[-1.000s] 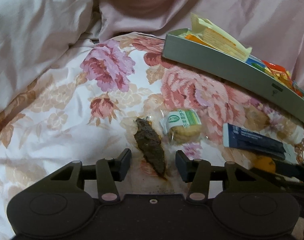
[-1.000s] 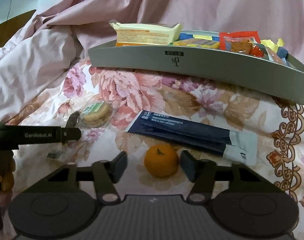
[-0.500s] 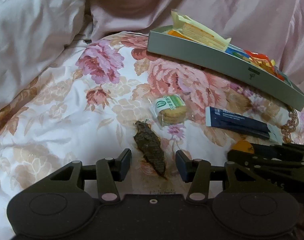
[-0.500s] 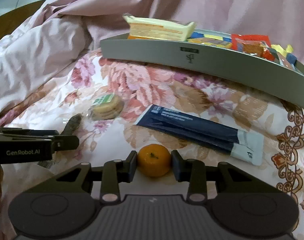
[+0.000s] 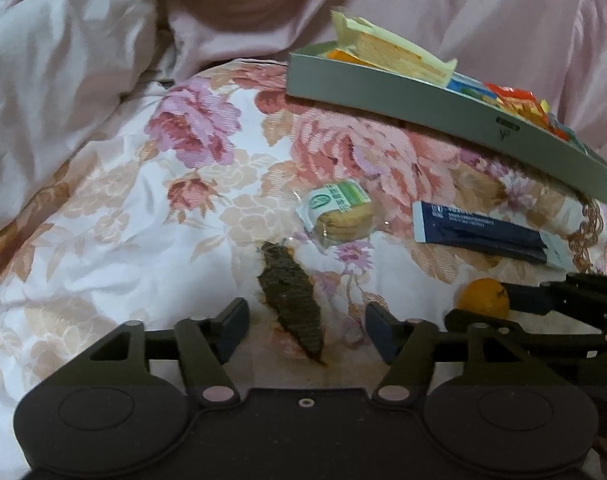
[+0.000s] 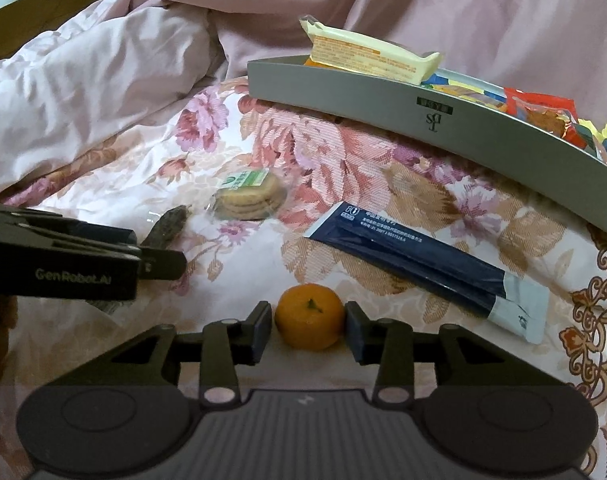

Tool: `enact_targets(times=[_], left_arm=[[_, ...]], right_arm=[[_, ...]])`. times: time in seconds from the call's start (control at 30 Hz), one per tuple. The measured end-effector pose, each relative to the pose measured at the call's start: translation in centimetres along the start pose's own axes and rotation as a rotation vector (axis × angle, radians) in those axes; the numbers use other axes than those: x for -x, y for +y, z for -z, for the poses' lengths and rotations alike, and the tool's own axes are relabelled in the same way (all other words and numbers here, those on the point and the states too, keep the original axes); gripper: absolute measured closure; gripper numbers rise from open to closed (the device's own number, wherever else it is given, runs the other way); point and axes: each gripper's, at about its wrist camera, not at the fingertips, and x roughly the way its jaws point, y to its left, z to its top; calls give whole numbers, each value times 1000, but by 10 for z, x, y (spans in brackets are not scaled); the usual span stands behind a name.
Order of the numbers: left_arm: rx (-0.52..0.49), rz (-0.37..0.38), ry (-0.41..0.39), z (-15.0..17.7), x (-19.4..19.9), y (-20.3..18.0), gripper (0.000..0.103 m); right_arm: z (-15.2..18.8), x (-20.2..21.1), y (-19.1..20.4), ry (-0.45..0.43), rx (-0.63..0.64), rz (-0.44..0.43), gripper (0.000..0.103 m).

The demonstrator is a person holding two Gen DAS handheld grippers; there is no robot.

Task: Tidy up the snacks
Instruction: 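Close the left tool on the dried fish snack while the right tool grasps the mandarin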

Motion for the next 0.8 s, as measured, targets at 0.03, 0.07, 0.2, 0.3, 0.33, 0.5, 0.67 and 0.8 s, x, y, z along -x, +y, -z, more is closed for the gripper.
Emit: enact_targets(times=[0.03, 0.07, 0.2, 0.3, 0.33, 0.5, 0.67, 0.8], left_arm=[[-8, -4, 4, 0, -1, -2, 31], [-15, -9, 9, -1, -3, -3, 31], [5, -15, 17, -2, -5, -1, 33], [12, -25, 19, -2, -6, 1, 40], [11, -29, 20, -2, -6, 2, 43], [18, -34, 19, -1, -3, 4, 53], [10, -27, 12, 1, 3, 1, 54], [-6, -9, -18, 5, 11, -2, 54]], right_arm=[[0, 0, 0, 0, -1, -1, 56], [0, 0, 0, -1, -1, -2, 55], [1, -1, 1, -6, 5, -4, 52], [1, -2, 1, -5, 4, -5, 53], [1, -2, 1, -3, 4, -7, 54], [0, -2, 1, 1, 8, -6, 63], [-1, -1, 5, -5, 34, 3, 64], [0, 1, 12, -17, 86, 17, 64]])
